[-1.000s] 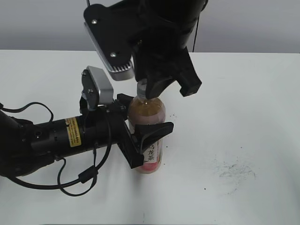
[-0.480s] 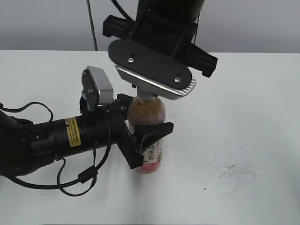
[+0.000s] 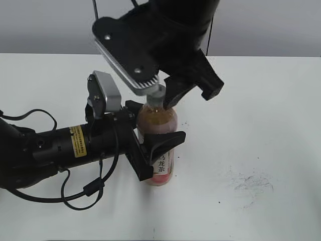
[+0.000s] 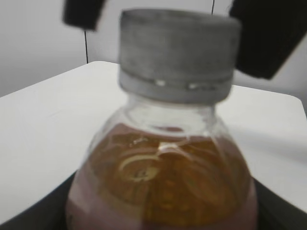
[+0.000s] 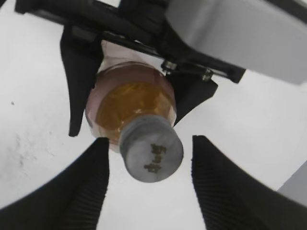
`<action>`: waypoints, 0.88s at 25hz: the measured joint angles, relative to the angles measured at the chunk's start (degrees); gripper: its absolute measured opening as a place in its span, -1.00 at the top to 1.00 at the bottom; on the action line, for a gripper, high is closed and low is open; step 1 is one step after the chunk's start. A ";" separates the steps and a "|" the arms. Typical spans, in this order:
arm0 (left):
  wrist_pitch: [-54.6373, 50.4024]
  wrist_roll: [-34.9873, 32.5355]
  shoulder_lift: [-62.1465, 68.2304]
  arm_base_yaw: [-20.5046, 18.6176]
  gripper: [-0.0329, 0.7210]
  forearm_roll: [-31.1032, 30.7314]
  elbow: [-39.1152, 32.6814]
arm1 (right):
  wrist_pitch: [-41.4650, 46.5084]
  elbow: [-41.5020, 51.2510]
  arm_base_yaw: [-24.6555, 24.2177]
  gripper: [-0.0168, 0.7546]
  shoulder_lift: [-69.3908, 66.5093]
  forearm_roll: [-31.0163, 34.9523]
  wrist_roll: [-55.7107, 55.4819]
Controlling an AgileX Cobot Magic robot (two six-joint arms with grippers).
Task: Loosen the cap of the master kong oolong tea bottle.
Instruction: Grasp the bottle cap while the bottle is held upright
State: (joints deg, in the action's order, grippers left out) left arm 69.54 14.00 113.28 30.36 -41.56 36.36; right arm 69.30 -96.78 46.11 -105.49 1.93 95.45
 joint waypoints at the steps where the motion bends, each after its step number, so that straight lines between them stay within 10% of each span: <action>1: 0.00 0.00 0.00 0.00 -0.27 0.00 0.00 | 0.06 0.00 0.00 -0.14 0.00 0.00 -5.34; 6: 0.00 0.00 0.00 0.00 -0.27 0.00 0.00 | 0.23 0.00 0.00 -0.47 0.00 -0.43 -36.03; 22: 0.06 0.00 0.00 0.00 -0.27 -0.19 0.00 | 0.41 0.00 0.00 -0.51 0.00 1.91 -94.28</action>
State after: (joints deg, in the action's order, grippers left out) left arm 69.59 14.00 113.28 30.36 -41.75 36.36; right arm 69.71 -96.78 46.11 -105.49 3.84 1.17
